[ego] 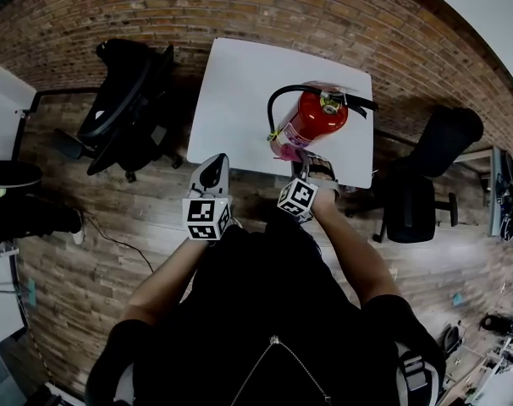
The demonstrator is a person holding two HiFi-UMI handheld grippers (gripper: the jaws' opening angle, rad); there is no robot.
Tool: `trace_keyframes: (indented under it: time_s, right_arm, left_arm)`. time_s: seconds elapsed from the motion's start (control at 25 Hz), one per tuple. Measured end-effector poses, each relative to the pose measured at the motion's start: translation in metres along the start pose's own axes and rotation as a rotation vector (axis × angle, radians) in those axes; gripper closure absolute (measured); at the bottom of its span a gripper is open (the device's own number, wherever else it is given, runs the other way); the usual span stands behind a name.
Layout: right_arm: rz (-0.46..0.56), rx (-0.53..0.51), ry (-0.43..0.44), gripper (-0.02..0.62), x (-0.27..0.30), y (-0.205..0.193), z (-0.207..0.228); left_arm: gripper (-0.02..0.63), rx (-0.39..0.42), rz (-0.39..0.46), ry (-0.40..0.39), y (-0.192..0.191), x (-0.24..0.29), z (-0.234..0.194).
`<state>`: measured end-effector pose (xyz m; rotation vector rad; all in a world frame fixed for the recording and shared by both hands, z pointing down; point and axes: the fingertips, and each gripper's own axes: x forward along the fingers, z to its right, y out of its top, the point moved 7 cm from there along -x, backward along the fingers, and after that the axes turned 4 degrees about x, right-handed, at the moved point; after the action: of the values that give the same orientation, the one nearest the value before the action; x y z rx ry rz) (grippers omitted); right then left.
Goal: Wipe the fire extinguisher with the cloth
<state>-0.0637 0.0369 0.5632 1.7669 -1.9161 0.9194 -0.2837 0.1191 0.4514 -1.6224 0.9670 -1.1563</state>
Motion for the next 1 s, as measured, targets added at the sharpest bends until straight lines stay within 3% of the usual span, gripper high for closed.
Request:
trace_keyframes:
  time_s: [1.0]
  right_arm:
    - [0.013, -0.05, -0.123, 0.492, -0.057, 0.02, 0.05]
  left_arm:
    - [0.577, -0.011, 0.031, -0.031, 0.008, 0.0, 0.007]
